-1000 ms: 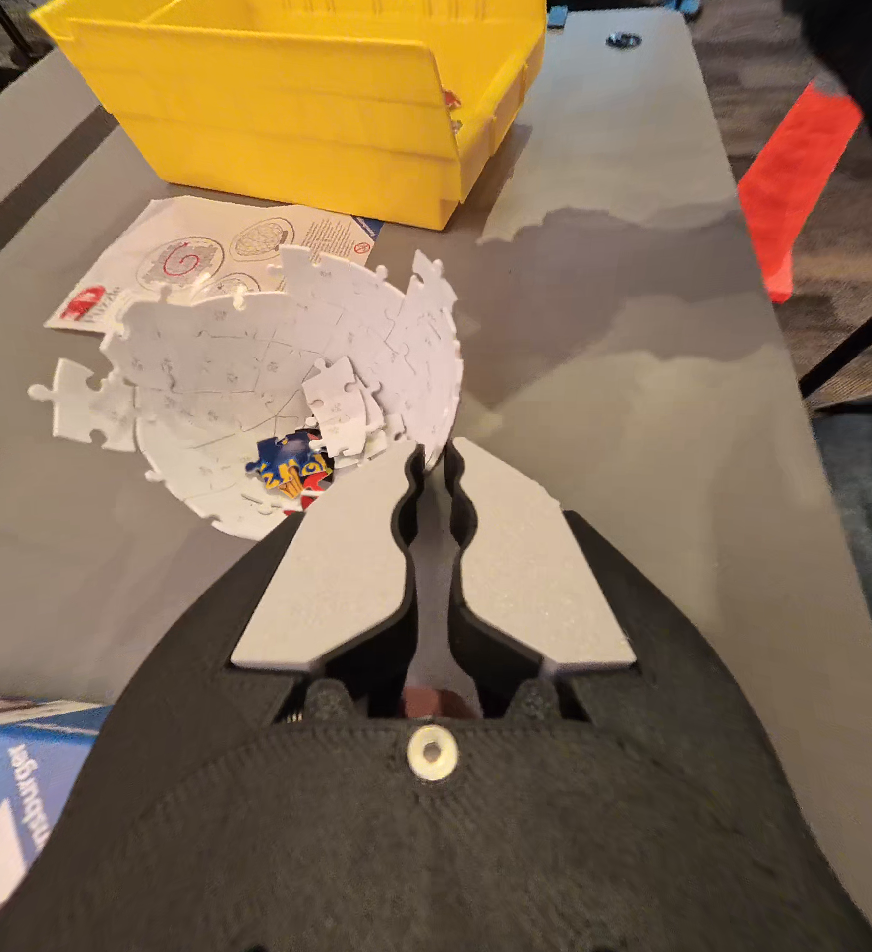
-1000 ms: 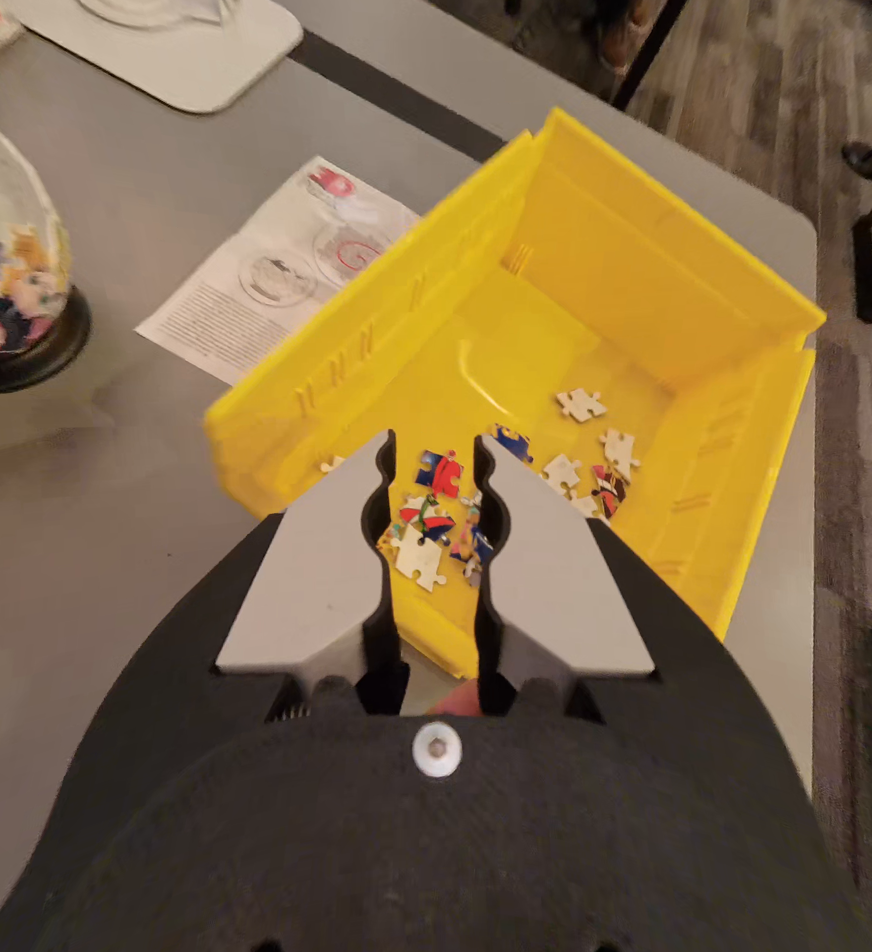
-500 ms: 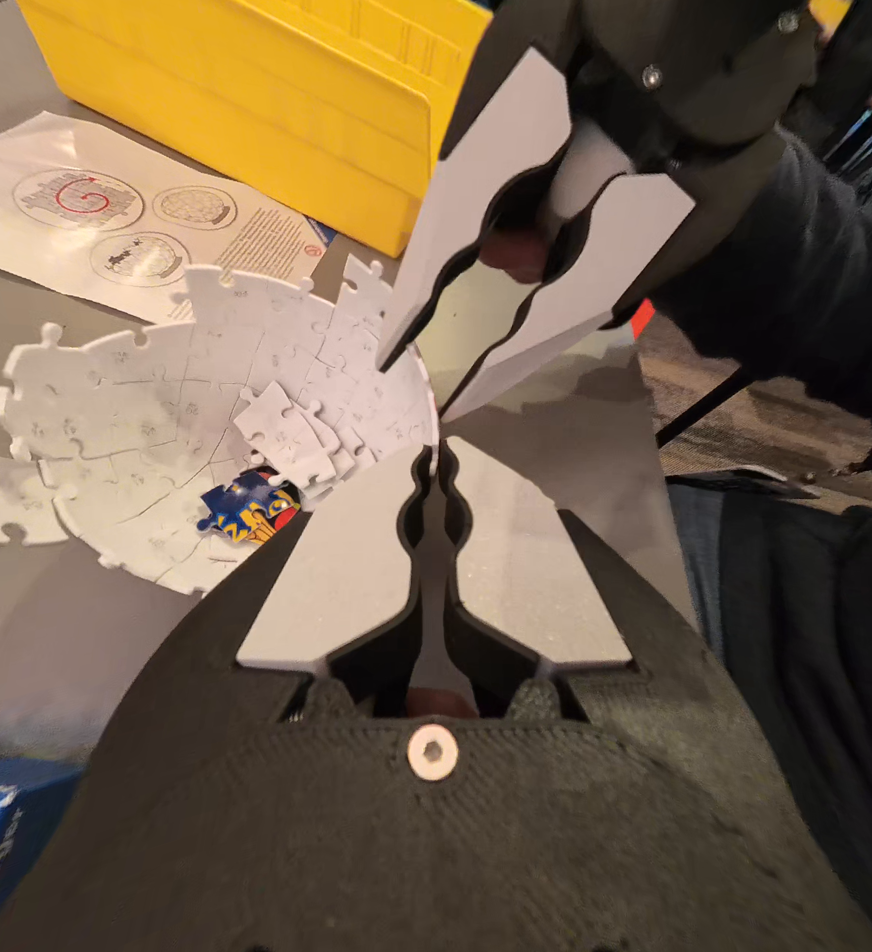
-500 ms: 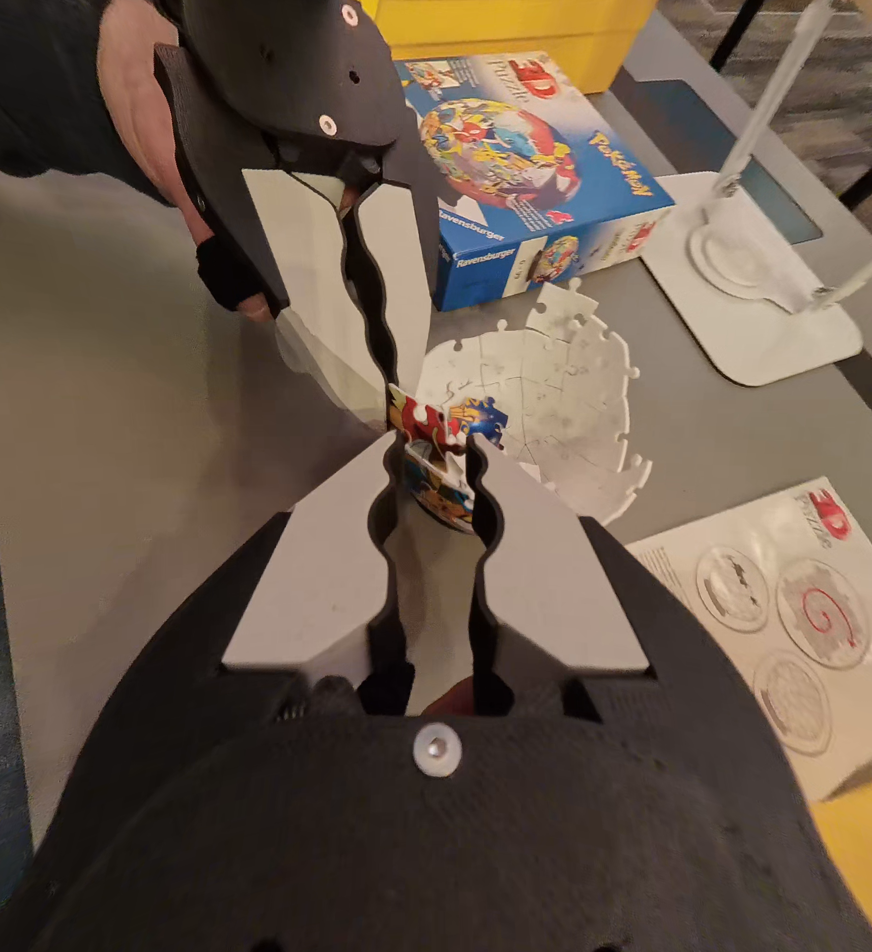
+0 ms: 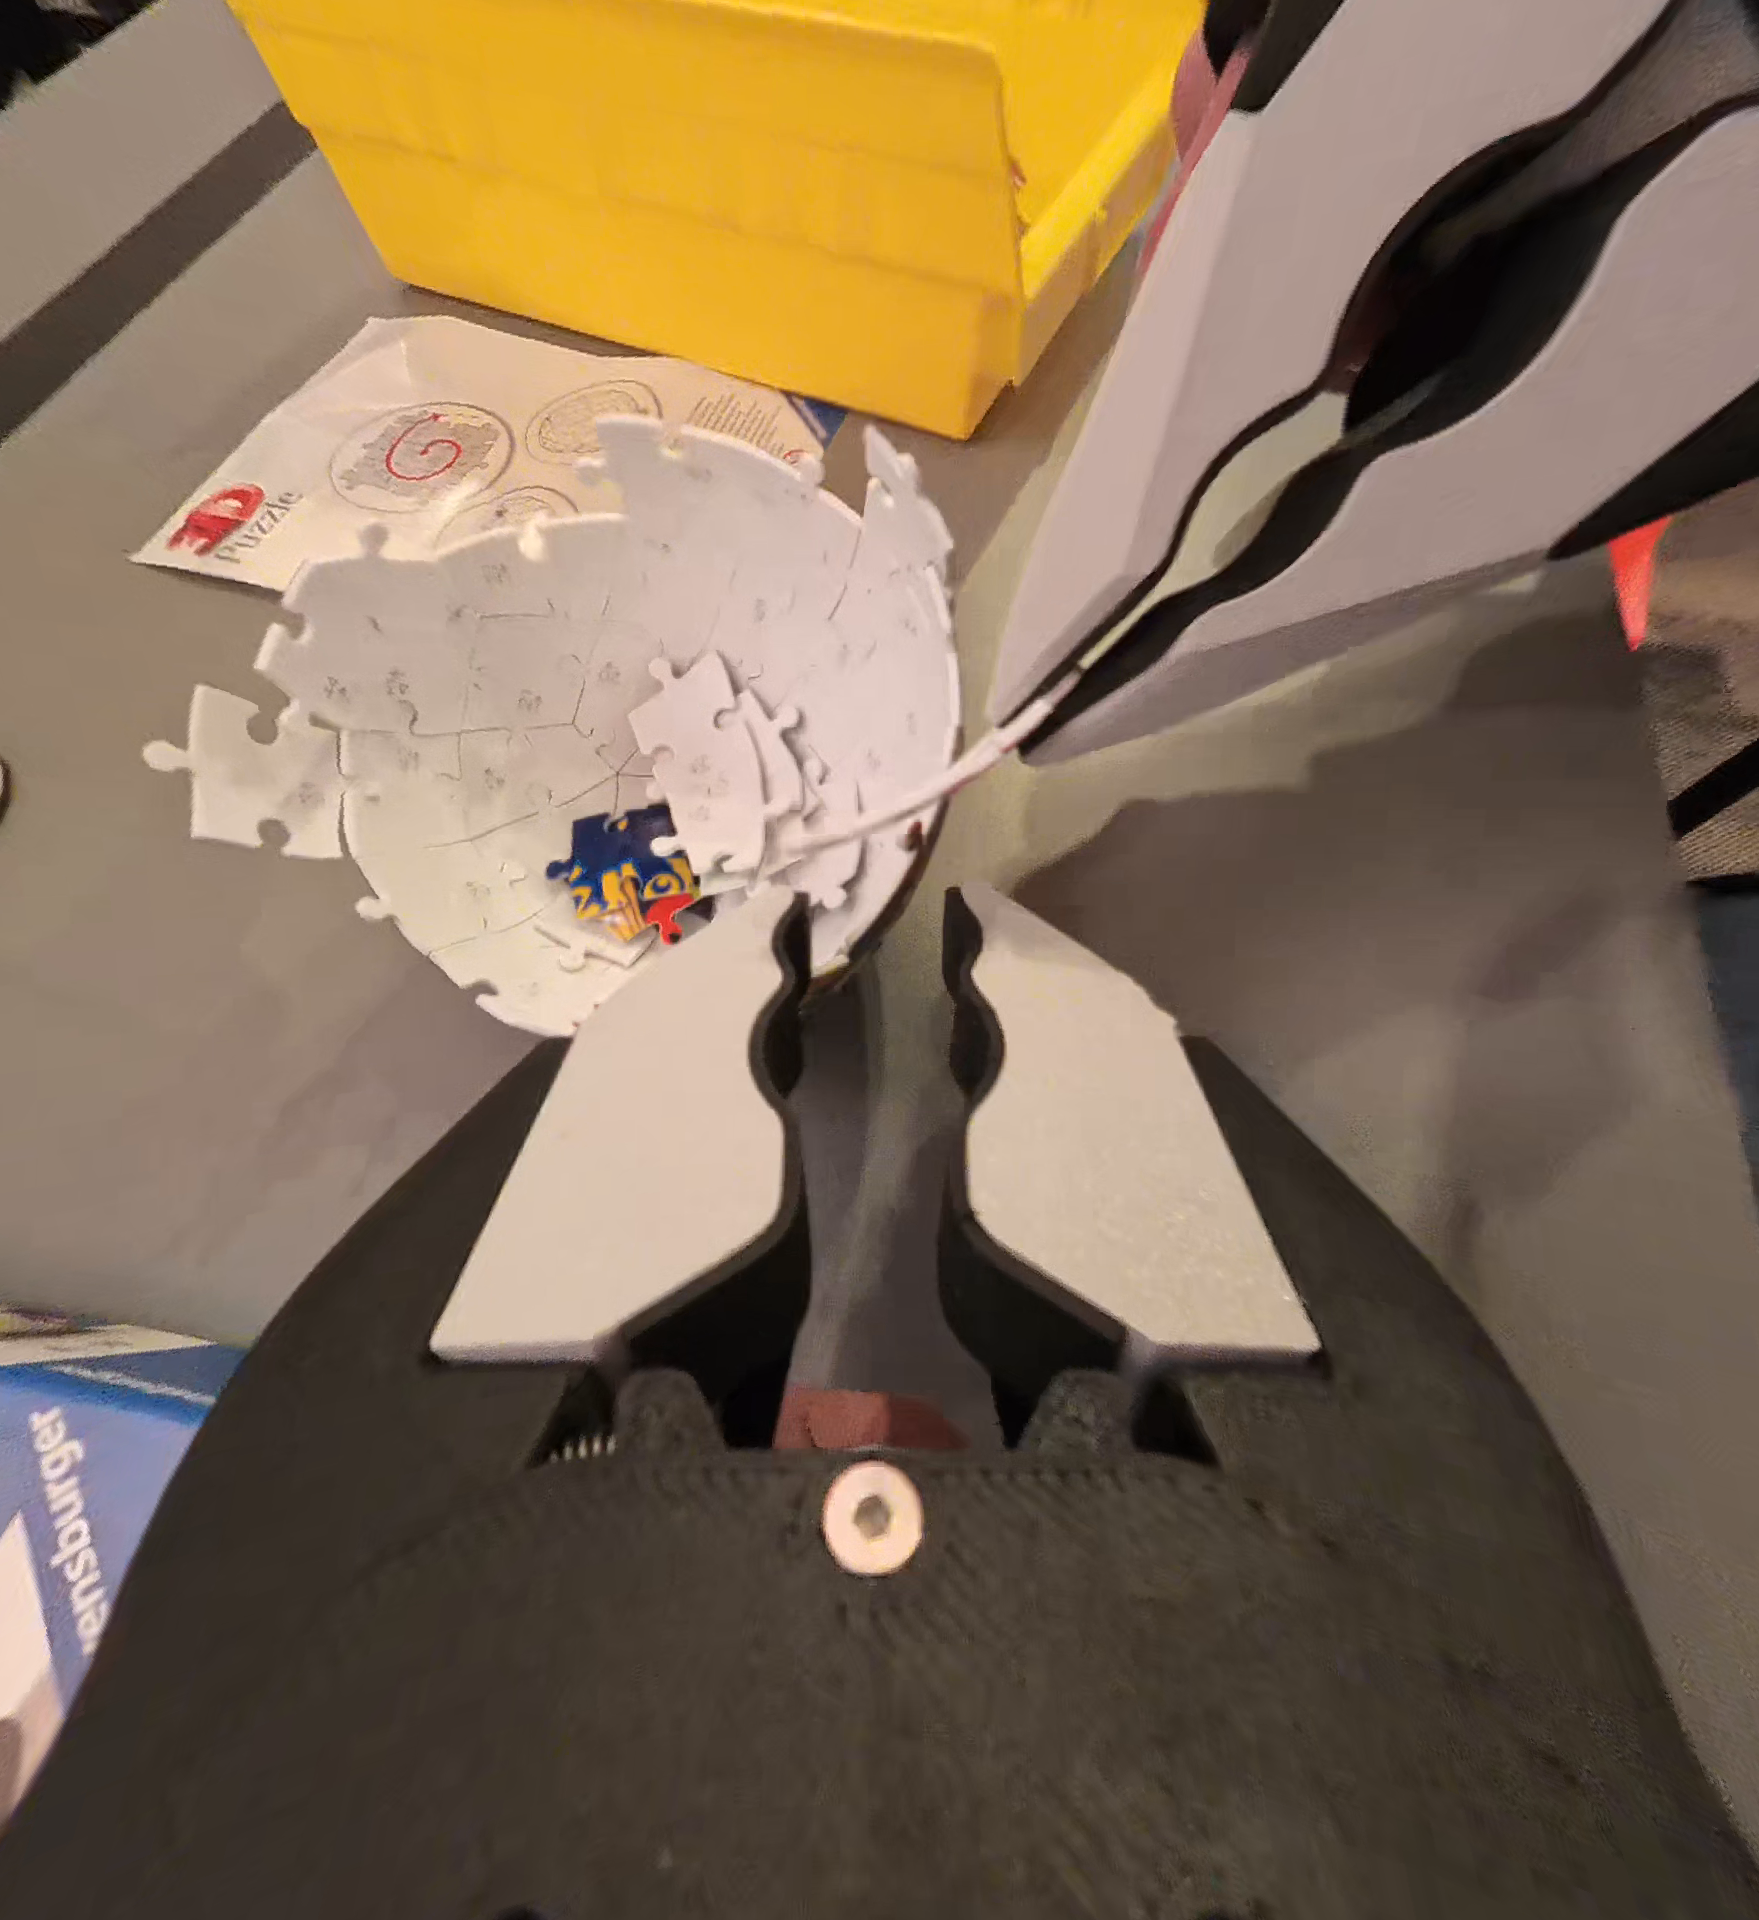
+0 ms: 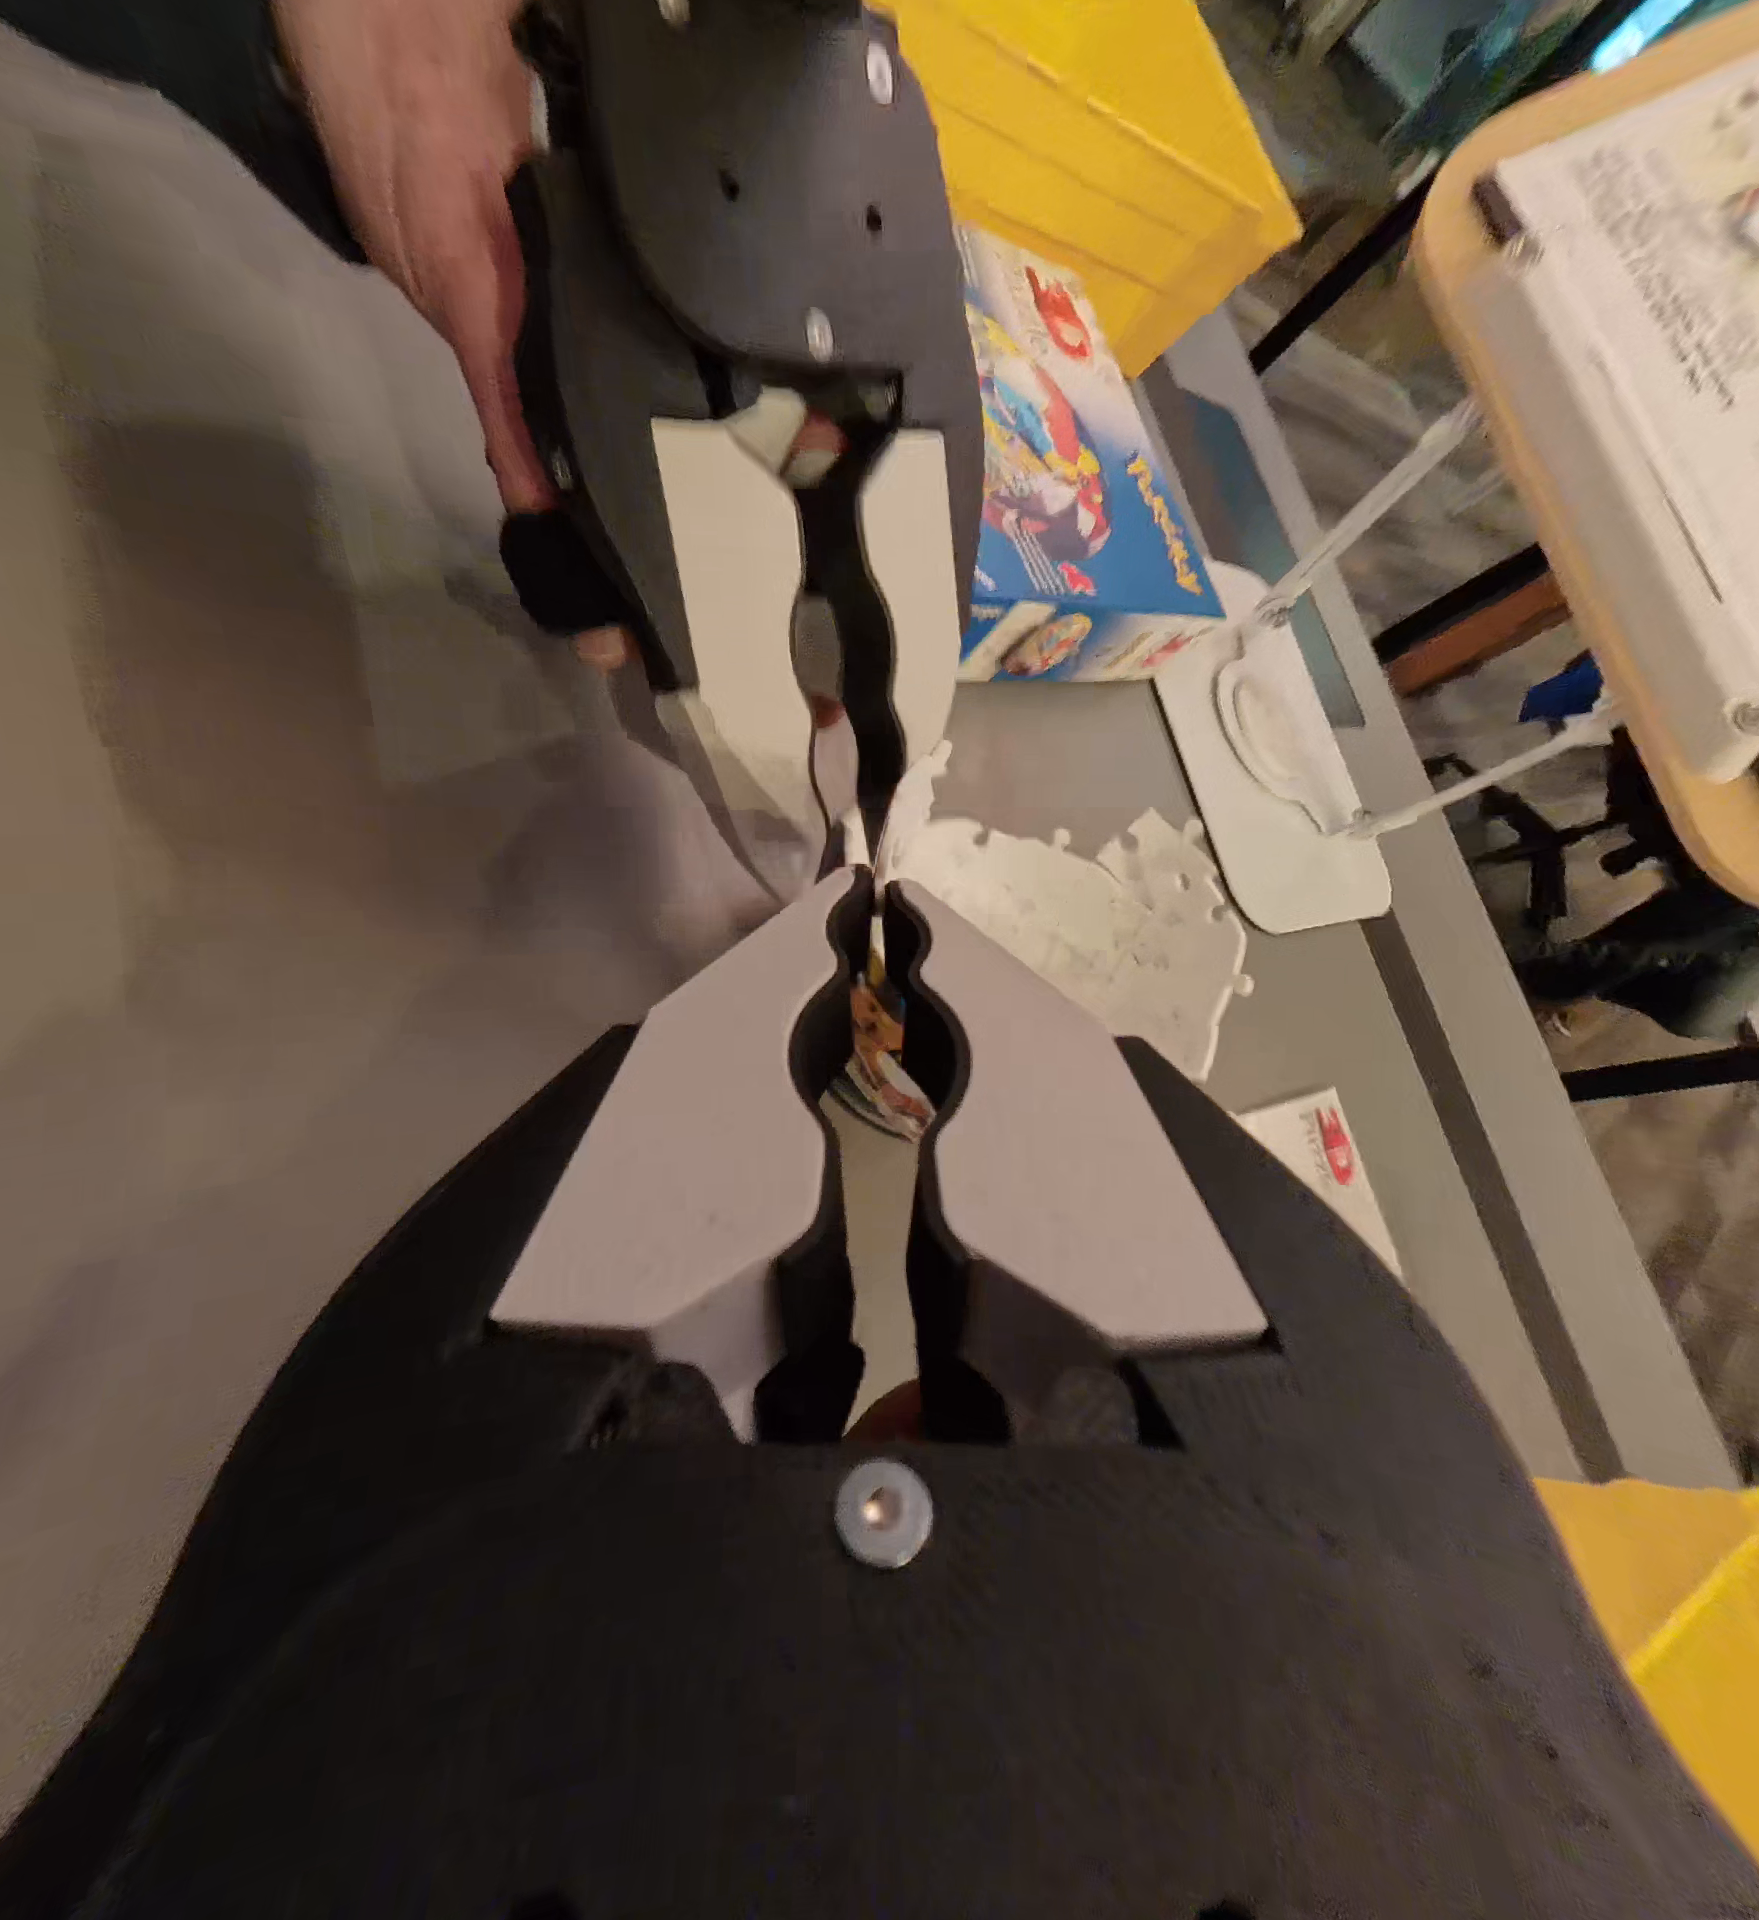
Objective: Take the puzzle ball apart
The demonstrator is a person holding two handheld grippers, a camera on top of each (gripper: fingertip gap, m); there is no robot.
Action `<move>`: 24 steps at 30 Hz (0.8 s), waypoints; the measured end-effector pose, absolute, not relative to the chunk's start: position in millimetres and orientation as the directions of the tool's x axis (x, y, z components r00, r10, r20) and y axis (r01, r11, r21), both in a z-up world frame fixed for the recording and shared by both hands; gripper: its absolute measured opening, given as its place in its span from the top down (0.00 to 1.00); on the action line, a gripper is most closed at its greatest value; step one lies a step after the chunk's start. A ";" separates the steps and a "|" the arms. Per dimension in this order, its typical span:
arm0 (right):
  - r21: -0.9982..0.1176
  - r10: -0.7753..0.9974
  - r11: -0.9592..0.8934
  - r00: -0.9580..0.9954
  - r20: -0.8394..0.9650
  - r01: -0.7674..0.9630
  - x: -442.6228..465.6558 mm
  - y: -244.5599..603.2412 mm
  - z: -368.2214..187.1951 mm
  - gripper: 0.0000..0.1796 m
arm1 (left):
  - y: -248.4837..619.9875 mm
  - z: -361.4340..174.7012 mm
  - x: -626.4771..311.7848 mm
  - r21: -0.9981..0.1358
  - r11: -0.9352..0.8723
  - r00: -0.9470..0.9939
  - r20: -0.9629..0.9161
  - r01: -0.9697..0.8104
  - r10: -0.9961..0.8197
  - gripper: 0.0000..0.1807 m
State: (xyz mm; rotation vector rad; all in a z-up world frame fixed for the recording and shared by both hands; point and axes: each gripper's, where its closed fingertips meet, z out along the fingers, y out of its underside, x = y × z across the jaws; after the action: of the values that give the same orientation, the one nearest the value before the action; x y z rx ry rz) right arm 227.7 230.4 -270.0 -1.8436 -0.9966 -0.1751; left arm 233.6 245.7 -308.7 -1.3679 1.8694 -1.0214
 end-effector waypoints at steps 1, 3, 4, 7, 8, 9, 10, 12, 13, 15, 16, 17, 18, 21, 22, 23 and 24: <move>-0.729 0.555 -0.165 0.673 0.489 0.665 224.0 229.1 -268.1 1.00 | 244.7 -308.5 234.5 -0.853 0.180 -0.287 -0.037 -0.489 -0.957 0.86; -0.791 0.517 -0.164 0.734 0.440 0.589 229.5 228.7 -257.5 1.00 | 247.1 -307.8 236.0 -0.855 0.213 -0.275 -0.086 -0.473 -0.957 0.86; -0.822 0.479 -0.163 0.772 0.418 0.546 238.6 228.1 -246.5 1.00 | 249.9 -309.9 235.7 -0.844 0.247 -0.269 -0.128 -0.476 -0.955 0.85; -0.879 0.339 -0.212 0.875 0.345 0.428 290.9 219.7 -214.1 1.00 | 255.5 -315.8 234.1 -0.793 0.362 -0.274 -0.255 -0.490 -0.928 0.85; -0.878 0.266 -0.243 0.899 0.348 0.412 318.1 215.7 -206.9 1.00 | 257.2 -316.9 234.4 -0.778 0.383 -0.272 -0.279 -0.498 -0.921 0.87; -0.875 0.176 -0.275 0.915 0.362 0.399 349.2 210.1 -200.0 1.00 | 257.6 -317.9 234.7 -0.767 0.398 -0.278 -0.292 -0.503 -0.915 0.87; -0.873 0.089 -0.317 0.928 0.362 0.371 380.7 202.3 -195.5 1.00 | 257.3 -319.0 234.9 -0.757 0.413 -0.286 -0.304 -0.506 -0.909 0.88; -0.860 -0.061 -0.441 0.947 0.315 0.258 439.5 182.4 -201.1 1.00 | 256.4 -321.3 235.5 -0.737 0.444 -0.297 -0.334 -0.509 -0.895 0.90; -0.842 -0.106 -0.501 0.952 0.288 0.199 462.4 172.2 -210.9 0.99 | 255.0 -321.5 235.6 -0.734 0.450 -0.301 -0.339 -0.509 -0.891 0.90; -0.794 -0.143 -0.598 0.961 0.237 0.106 492.3 155.8 -236.6 0.90 | 252.7 -317.8 235.0 -0.743 0.450 -0.304 -0.337 -0.496 -0.891 0.90; -0.769 -0.164 -0.635 0.959 0.232 0.077 503.9 149.1 -248.2 0.84 | 252.7 -314.6 234.1 -0.751 0.447 -0.301 -0.336 -0.487 -0.892 0.88; -0.748 -0.178 -0.661 0.957 0.231 0.058 512.0 143.7 -257.5 0.79 | 253.5 -311.0 232.6 -0.760 0.439 -0.298 -0.330 -0.479 -0.896 0.87; -0.742 -0.181 -0.668 0.957 0.226 0.049 515.7 140.6 -262.7 0.80 | 256.5 -307.0 230.8 -0.765 0.435 -0.287 -0.333 -0.474 -0.898 0.86; -0.769 -0.185 -0.636 0.953 0.238 0.068 514.7 138.2 -257.0 0.87 | 266.3 -300.9 223.2 -0.757 0.447 -0.279 -0.352 -0.477 -0.894 0.82; -0.796 -0.164 -0.599 0.958 0.234 0.091 505.1 141.5 -248.0 0.90 | 270.9 -302.1 220.8 -0.741 0.459 -0.282 -0.364 -0.490 -0.888 0.81; -0.820 -0.114 -0.561 0.970 0.214 0.115 487.9 146.5 -239.5 0.91 | 276.1 -304.1 219.1 -0.721 0.475 -0.286 -0.380 -0.504 -0.880 0.79; -0.835 -0.039 -0.532 0.980 0.193 0.143 465.3 152.1 -233.5 0.91 | 281.2 -305.4 218.5 -0.704 0.492 -0.290 -0.398 -0.512 -0.871 0.78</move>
State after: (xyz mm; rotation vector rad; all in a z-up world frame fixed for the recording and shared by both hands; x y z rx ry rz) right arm 465.3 152.1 -233.5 -2.1197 -0.0732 -0.2292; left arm 218.5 281.2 -305.4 -1.1403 1.9545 -0.5816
